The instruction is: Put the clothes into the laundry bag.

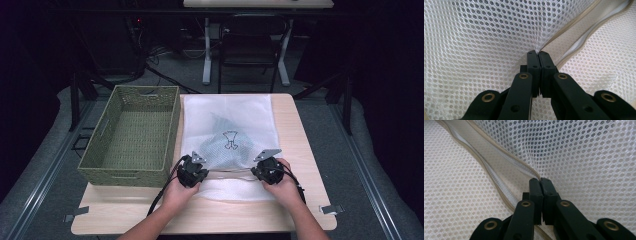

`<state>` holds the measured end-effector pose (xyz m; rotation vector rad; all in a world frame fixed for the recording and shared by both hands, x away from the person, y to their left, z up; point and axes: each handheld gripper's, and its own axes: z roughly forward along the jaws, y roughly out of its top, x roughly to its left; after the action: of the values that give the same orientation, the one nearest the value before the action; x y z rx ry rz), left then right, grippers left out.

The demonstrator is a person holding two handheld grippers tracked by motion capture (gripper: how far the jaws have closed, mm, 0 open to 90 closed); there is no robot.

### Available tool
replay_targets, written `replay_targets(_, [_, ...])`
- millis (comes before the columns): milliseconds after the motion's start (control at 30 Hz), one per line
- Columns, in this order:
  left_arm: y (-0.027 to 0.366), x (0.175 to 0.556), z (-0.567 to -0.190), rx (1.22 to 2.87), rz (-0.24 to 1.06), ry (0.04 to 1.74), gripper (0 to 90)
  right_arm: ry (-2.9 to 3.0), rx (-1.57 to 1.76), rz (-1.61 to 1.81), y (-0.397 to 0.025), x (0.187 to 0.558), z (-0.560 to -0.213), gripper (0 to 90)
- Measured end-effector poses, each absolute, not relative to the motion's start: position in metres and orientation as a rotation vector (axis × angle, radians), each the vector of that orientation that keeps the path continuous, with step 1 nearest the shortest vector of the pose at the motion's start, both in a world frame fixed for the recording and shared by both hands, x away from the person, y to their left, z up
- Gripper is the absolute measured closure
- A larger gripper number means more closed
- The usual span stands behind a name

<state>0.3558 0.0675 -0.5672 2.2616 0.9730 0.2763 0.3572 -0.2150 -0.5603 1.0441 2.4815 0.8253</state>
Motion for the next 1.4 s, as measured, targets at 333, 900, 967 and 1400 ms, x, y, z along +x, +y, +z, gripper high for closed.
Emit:
replay_targets(333, [0.069, 0.357, -0.567, 2.249, 0.285, 0.983, 88.4, 2.482, 1.042, 0.859, -0.216, 0.351, -0.556, 87.2])
replay_targets(900, [0.081, 0.342, -0.547, 2.177, 0.247, 0.966, 62.3, 2.457, 1.025, 0.936, -0.215, 0.334, -0.54, 61.8])
replay_targets(967, [0.085, 0.337, -0.541, 2.155, 0.23, 0.941, 57.4, 2.425, 1.004, 0.945, -0.214, 0.329, -0.534, 56.5])
replay_targets(1400, [0.118, 0.306, -0.53, 2.109, 0.23, 0.904, 49.4, 2.356, 0.957, 1.079, -0.207, 0.313, -0.518, 51.6])
